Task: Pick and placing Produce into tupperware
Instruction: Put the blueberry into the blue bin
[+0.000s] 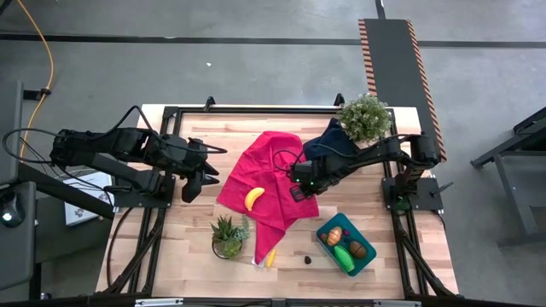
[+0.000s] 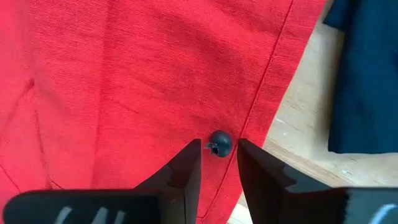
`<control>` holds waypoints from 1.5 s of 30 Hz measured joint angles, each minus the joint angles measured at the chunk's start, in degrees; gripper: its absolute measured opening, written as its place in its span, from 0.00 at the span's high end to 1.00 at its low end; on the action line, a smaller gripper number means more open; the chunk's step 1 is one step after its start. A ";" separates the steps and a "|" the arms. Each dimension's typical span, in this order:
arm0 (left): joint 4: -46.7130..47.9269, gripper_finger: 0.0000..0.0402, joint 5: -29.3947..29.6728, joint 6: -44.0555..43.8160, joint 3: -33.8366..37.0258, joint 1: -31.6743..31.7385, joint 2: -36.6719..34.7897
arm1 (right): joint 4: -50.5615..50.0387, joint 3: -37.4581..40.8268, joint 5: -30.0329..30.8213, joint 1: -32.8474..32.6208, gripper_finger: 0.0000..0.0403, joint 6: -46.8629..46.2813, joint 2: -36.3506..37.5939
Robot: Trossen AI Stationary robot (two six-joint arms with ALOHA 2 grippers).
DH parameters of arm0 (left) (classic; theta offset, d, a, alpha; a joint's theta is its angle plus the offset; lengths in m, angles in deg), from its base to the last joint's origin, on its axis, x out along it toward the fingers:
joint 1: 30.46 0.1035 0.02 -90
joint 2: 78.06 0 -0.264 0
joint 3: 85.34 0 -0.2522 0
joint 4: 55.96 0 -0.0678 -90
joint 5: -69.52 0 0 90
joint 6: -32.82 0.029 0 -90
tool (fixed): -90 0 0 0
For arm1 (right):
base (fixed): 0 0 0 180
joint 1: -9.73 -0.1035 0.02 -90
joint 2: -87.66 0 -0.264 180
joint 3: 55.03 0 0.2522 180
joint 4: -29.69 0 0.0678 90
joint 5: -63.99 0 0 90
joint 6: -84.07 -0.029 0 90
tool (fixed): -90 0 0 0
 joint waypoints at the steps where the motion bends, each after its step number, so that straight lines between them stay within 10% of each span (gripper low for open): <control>1: 0.00 0.71 -0.01 0.00 0.00 0.00 0.00 | 0.00 0.00 0.01 0.00 0.77 -0.03 0.02; 45: 1.38 0.71 -0.26 0.86 0.00 0.01 0.00 | -0.44 0.04 -0.20 0.07 0.88 -1.10 -2.54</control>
